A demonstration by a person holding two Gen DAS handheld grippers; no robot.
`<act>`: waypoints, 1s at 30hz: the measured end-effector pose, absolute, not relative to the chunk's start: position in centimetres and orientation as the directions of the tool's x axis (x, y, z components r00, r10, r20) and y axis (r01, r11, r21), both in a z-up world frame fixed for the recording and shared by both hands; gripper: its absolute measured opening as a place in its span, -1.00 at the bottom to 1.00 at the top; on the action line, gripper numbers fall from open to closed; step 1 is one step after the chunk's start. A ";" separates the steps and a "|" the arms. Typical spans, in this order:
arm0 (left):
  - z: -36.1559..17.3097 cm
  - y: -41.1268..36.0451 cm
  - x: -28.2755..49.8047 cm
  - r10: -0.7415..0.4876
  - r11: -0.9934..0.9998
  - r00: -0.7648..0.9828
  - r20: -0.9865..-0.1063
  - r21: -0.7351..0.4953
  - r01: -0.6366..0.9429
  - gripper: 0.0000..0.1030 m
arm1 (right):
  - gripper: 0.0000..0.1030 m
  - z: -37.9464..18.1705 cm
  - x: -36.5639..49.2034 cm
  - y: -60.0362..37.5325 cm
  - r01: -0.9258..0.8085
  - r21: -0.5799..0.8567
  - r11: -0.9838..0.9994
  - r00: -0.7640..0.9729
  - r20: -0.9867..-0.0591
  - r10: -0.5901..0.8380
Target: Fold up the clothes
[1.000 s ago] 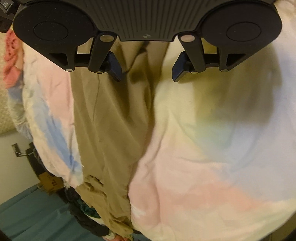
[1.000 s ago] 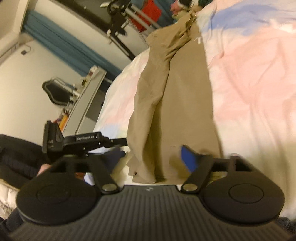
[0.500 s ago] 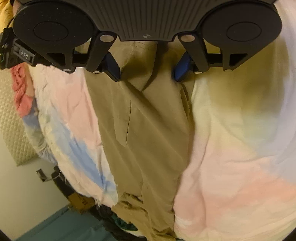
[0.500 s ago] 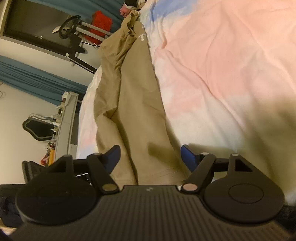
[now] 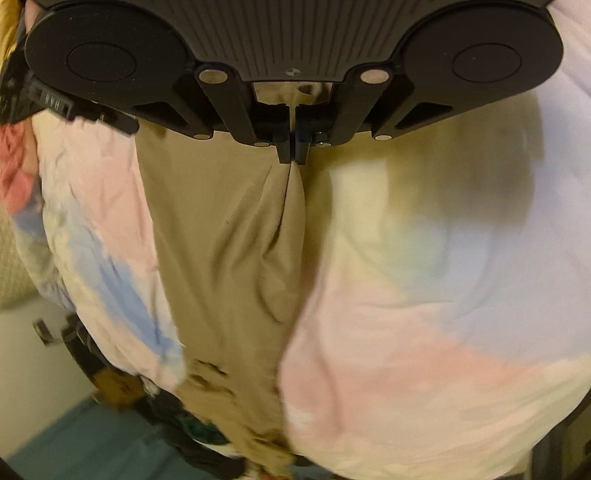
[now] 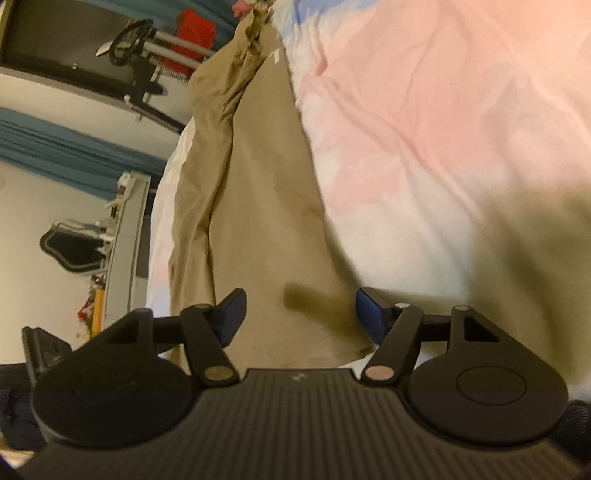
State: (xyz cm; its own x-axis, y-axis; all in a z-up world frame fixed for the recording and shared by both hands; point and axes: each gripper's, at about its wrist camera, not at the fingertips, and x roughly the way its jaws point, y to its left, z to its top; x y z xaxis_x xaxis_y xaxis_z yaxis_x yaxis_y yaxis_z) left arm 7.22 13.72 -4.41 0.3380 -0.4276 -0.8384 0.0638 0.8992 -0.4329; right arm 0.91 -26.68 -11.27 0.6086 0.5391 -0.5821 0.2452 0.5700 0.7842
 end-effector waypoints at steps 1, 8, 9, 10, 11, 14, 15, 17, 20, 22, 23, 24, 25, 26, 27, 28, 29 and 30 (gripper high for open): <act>-4.8 14.0 7.5 -0.444 0.889 0.324 -0.835 -0.455 0.045 -0.87 | 0.33 -11.4 1.0 -26.5 0.241 0.786 0.570 0.601 -0.582 0.548; -6.7 14.0 9.0 -0.441 0.889 0.277 -0.854 -0.457 0.005 0.18 | 0.31 -12.1 1.0 -26.6 0.253 0.817 0.518 0.593 -0.554 0.585; -7.0 13.8 9.1 -0.430 0.895 0.268 -0.862 -0.446 0.002 0.27 | 0.31 -12.0 0.9 -26.6 0.251 0.822 0.512 0.600 -0.547 0.584; -7.4 13.6 9.2 -0.419 0.901 0.259 -0.870 -0.434 -0.001 0.28 | 0.32 -11.9 0.8 -26.5 0.240 0.829 0.505 0.613 -0.533 0.584; -7.7 13.4 9.3 -0.410 0.906 0.250 -0.877 -0.424 -0.002 0.28 | 0.32 -11.7 0.6 -26.5 0.224 0.837 0.499 0.627 -0.516 0.584; -7.9 12.7 9.4 -0.422 0.905 0.226 -0.878 -0.424 0.043 0.34 | 0.33 -11.6 0.7 -26.0 0.196 0.840 0.506 0.629 -0.503 0.593; -8.0 12.5 9.3 -0.424 0.904 0.223 -0.878 -0.423 0.058 0.33 | 0.33 -11.8 0.9 -25.8 0.204 0.830 0.519 0.618 -0.520 0.589; -8.0 12.1 9.2 -0.435 0.901 0.215 -0.875 -0.426 0.088 0.21 | 0.33 -12.4 1.4 -25.5 0.222 0.812 0.540 0.592 -0.552 0.587; -8.0 11.4 8.8 -0.462 0.886 0.180 -0.868 -0.444 0.133 -0.16 | 0.34 -12.1 1.9 -24.0 0.173 0.766 0.619 0.573 -0.589 0.569; -7.7 10.5 8.3 -0.447 0.890 0.175 -0.877 -0.416 0.185 -0.56 | 0.33 -11.4 2.2 -22.5 0.111 0.706 0.700 0.557 -0.627 0.544; -7.4 10.0 8.0 -0.432 0.895 0.184 -0.883 -0.393 0.213 -0.64 | 0.31 -11.0 2.2 -21.8 0.088 0.678 0.730 0.551 -0.644 0.531; -7.0 9.7 7.6 -0.424 0.896 0.200 -0.883 -0.377 0.235 -0.77 | 0.02 -10.8 2.1 -21.3 0.070 0.654 0.753 0.545 -0.657 0.521; -6.7 9.5 7.3 -0.416 0.897 0.217 -0.883 -0.360 0.256 -0.81 | -0.19 -10.5 2.0 -21.0 0.061 0.645 0.762 0.543 -0.662 0.517; -6.3 9.2 6.9 -0.409 0.898 0.233 -0.882 -0.343 0.277 -0.83 | -0.71 -10.3 1.9 -21.0 0.059 0.646 0.761 0.542 -0.661 0.519; -5.9 9.0 6.5 -0.405 0.897 0.250 -0.880 -0.330 0.294 -0.85 | -0.79 -10.1 1.8 -21.0 0.057 0.646 0.761 0.542 -0.660 0.520; -5.4 9.3 6.1 -0.417 0.894 0.268 -0.868 -0.339 0.293 -0.87 | -0.79 -9.7 1.6 -21.4 0.058 0.659 0.750 0.551 -0.648 0.526; -4.7 9.7 5.7 -0.437 0.889 0.288 -0.852 -0.359 0.285 -0.87 | -0.80 -9.3 1.5 -22.0 0.061 0.679 0.731 0.566 -0.627 0.535; -3.9 10.4 5.3 -0.466 0.880 0.310 -0.829 -0.396 0.265 -0.88 | -0.81 -8.8 1.3 -22.6 0.065 0.699 0.712 0.581 -0.607 0.543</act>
